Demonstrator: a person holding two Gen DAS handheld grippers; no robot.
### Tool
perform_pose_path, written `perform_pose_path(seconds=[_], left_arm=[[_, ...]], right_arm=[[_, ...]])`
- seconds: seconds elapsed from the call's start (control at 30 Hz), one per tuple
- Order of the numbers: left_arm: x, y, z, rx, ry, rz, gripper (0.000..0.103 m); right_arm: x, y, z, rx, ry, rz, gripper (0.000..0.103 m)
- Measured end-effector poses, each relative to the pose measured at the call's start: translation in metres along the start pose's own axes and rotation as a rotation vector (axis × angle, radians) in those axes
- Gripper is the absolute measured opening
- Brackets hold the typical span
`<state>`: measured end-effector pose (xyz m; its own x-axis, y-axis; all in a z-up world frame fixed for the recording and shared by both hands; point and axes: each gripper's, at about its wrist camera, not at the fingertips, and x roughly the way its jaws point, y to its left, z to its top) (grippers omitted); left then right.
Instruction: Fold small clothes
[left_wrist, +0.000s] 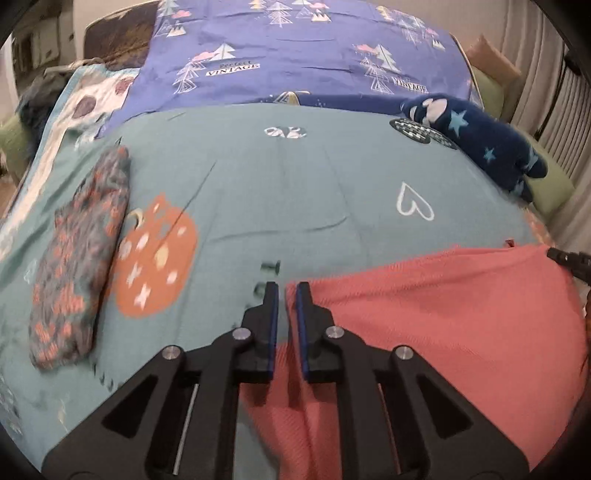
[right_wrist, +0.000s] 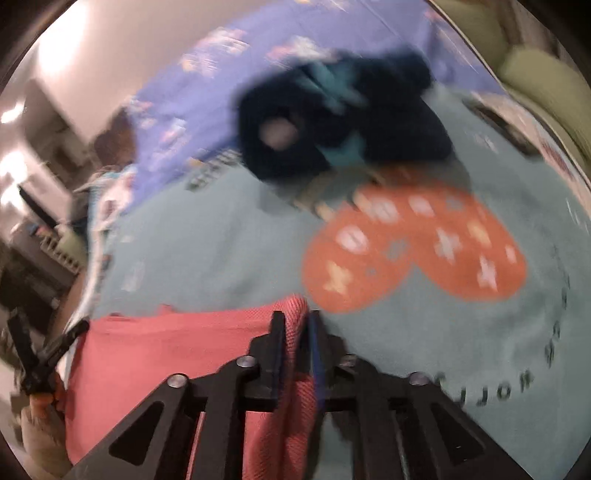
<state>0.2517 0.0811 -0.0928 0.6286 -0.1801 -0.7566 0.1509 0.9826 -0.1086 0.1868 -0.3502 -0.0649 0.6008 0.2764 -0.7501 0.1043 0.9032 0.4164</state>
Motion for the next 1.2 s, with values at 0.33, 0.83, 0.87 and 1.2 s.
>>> perform_pose_path(seconds=[0.33, 0.83, 0.87, 1.2], left_arm=[[-0.093, 0.011, -0.066, -0.034, -0.05, -0.135, 0.04], [-0.102, 0.004, -0.126, -0.11, 0.021, -0.094, 0.015], [-0.102, 0.006, -0.127, -0.124, 0.017, -0.101, 0.015], [-0.109, 0.009, -0.133, -0.149, 0.003, -0.117, 0.016]], right_arm=[[-0.081, 0.014, -0.076, -0.144, 0.008, 0.093, 0.018], [-0.097, -0.018, -0.135, 0.004, 0.062, -0.116, 0.003], [-0.099, -0.023, -0.139, 0.02, 0.06, -0.079, 0.003], [-0.12, -0.006, -0.158, -0.018, 0.042, 0.054, 0.034]])
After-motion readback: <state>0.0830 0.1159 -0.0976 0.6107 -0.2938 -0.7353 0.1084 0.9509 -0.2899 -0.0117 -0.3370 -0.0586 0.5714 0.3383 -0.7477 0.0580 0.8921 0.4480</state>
